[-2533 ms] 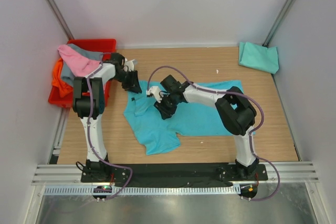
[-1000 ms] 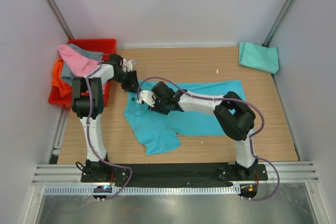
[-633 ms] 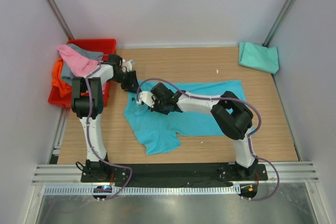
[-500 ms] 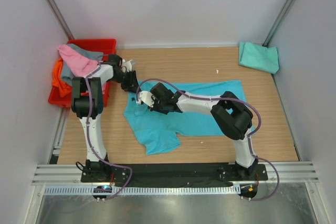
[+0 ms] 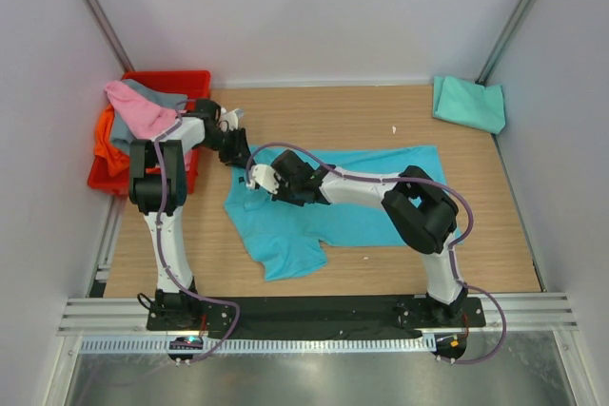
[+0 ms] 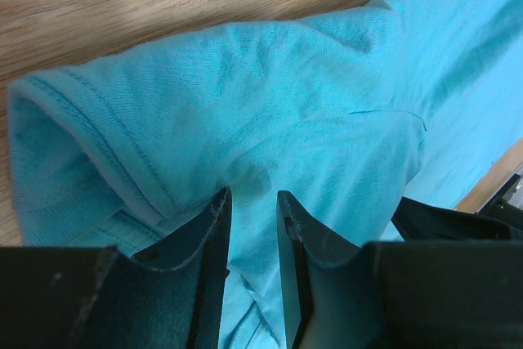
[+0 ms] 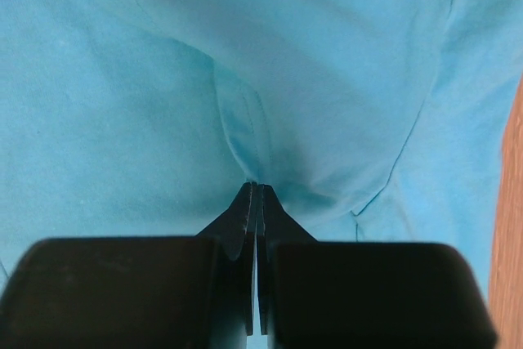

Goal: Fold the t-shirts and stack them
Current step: Fold the tshirt

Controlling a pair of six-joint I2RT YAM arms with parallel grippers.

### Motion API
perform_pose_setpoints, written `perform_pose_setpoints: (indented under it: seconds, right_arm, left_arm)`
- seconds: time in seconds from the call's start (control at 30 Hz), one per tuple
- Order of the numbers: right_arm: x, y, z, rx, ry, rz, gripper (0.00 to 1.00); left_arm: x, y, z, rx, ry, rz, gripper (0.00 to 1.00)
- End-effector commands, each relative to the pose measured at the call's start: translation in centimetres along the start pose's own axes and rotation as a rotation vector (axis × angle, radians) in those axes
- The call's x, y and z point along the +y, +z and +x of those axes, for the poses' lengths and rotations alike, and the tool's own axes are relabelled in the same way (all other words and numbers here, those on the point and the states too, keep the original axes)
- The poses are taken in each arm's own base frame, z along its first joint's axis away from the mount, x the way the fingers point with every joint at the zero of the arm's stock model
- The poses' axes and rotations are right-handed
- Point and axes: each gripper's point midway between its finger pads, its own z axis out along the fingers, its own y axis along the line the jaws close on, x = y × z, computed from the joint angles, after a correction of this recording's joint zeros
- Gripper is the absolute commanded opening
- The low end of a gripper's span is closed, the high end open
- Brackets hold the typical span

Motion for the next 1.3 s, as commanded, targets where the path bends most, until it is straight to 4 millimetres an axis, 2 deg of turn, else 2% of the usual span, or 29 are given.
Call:
perform_pose_setpoints:
  seconds: [0.0, 0.07, 0.27, 0.4, 0.57, 0.63, 0.67, 0.7, 0.73, 0.8, 0.83, 0.93, 0.97, 1.03, 1.07, 1.1, 1.17, 1.2, 1.27]
  right_arm:
    - [-0.5, -1.9, -2.6, -0.056, 0.011, -0.009, 0.01]
    - [0.5, -3.2, -3.8, -0.104, 0.025, -0.063, 0.01]
    - [3.2, -5.3, -4.7, -0.117, 0.007, -0.141, 0.01]
    - [4.3, -5.5, -4.8, -0.118, -0.001, -0.182, 0.01]
    - [4.5, -5.5, -4.6, -0.111, 0.002, -0.19, 0.01]
    - [4.4, -5.4, -4.4, -0.099, -0.005, -0.181, 0.08]
    - [4.3, -5.4, -4.1, -0.092, -0.005, -0.177, 0.17]
    - [4.1, -5.4, -4.1, -0.091, -0.002, -0.166, 0.32]
    - [3.6, -5.5, -3.7, -0.078, -0.001, -0.136, 0.38]
    - [2.6, -5.7, -3.9, -0.093, 0.005, -0.09, 0.43]
    - [2.1, -5.9, -3.7, -0.094, 0.015, -0.067, 0.44]
    - [-1.2, -6.5, -3.7, -0.131, 0.113, -0.005, 0.45]
    - [-3.7, -7.1, -3.2, -0.15, 0.172, 0.028, 0.45]
    - [-7.1, -8.1, -3.0, -0.192, 0.307, 0.056, 0.46]
    - [-10.2, -8.8, -1.4, -0.208, 0.399, 0.077, 0.55]
    - [-12.1, -9.4, -1.0, -0.228, 0.448, 0.094, 0.59]
    - [-14.7, -9.6, 1.1, -0.241, 0.559, 0.09, 0.65]
    - [-17.4, -10.1, 3.6, -0.24, 0.63, 0.124, 0.65]
    - [-19.1, -10.3, 5.9, -0.254, 0.73, 0.103, 0.66]
  left_arm:
    - [0.7, -0.4, 0.2, -0.004, -0.008, -0.019, 0.31]
    - [0.7, -0.4, 0.3, -0.002, -0.011, -0.017, 0.31]
    - [0.8, -0.3, 0.2, -0.002, -0.015, -0.018, 0.31]
    - [0.9, -0.3, 0.3, -0.001, -0.018, -0.017, 0.31]
    - [0.9, -0.3, 0.4, 0.0, -0.02, -0.015, 0.31]
    - [0.9, -0.4, 0.3, -0.002, -0.02, -0.01, 0.31]
    - [0.8, -0.5, 0.3, -0.002, -0.024, -0.009, 0.31]
    - [0.6, -0.6, 0.2, -0.006, -0.02, -0.004, 0.31]
    - [0.5, -0.8, 0.1, -0.011, -0.018, 0.0, 0.31]
    - [0.2, -1.0, 0.0, -0.013, -0.016, 0.004, 0.31]
    - [0.0, -1.3, -0.2, -0.02, -0.01, 0.006, 0.31]
    - [-0.2, -1.5, -0.3, -0.026, -0.007, 0.007, 0.31]
    - [-0.3, -1.7, -0.3, -0.027, -0.008, 0.008, 0.31]
    - [-0.4, -1.9, -0.4, -0.033, 0.0, 0.007, 0.31]
    - [-0.5, -2.0, -0.4, -0.035, 0.002, 0.004, 0.31]
    - [-0.5, -2.0, -0.5, -0.037, 0.002, 0.004, 0.31]
    - [-0.4, -2.1, -0.5, -0.038, 0.003, -0.002, 0.31]
    - [-0.4, -2.0, -0.5, -0.038, 0.002, 0.0, 0.31]
    - [-0.3, -1.9, -0.5, -0.035, -0.001, 0.0, 0.31]
